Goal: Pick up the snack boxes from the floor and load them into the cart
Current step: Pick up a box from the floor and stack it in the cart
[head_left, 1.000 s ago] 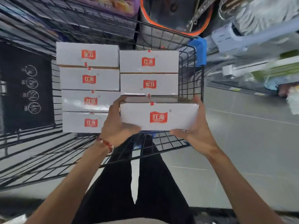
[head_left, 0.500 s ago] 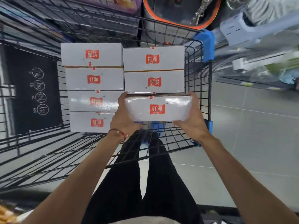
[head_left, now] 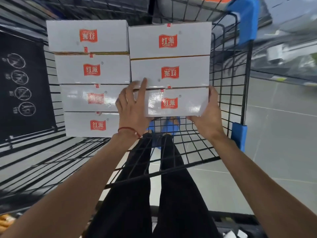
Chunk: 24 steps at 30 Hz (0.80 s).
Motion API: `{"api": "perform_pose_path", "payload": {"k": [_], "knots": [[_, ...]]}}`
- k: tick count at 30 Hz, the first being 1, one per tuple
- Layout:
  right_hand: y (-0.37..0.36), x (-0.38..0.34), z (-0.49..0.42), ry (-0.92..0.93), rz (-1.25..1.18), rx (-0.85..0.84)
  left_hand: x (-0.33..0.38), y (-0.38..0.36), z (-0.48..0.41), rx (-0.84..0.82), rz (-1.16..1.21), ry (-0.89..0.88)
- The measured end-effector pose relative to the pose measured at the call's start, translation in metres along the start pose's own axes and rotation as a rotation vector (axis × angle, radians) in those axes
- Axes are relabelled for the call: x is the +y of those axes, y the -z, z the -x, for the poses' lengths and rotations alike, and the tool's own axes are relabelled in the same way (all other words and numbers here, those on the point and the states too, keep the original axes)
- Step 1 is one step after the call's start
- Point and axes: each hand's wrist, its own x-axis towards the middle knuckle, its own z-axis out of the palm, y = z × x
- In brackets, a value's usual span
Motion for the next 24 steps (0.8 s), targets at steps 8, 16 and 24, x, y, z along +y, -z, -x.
{"api": "perform_pose_path", "payload": {"k": [8,16,24], "knots": [[-0.005,0.024,-0.013,0.000,0.034,-0.035,-0.006,-0.021,-0.007,-0.011,-0.082,-0.018],[-0.006,0.020,-0.008,-0.029,0.125,-0.004,-0.011,-0.024,-0.007,0.004,-0.062,0.009],[-0.004,0.010,-0.002,-0.040,0.100,-0.002,-0.005,-0.011,-0.003,-0.031,-0.018,0.021]]}}
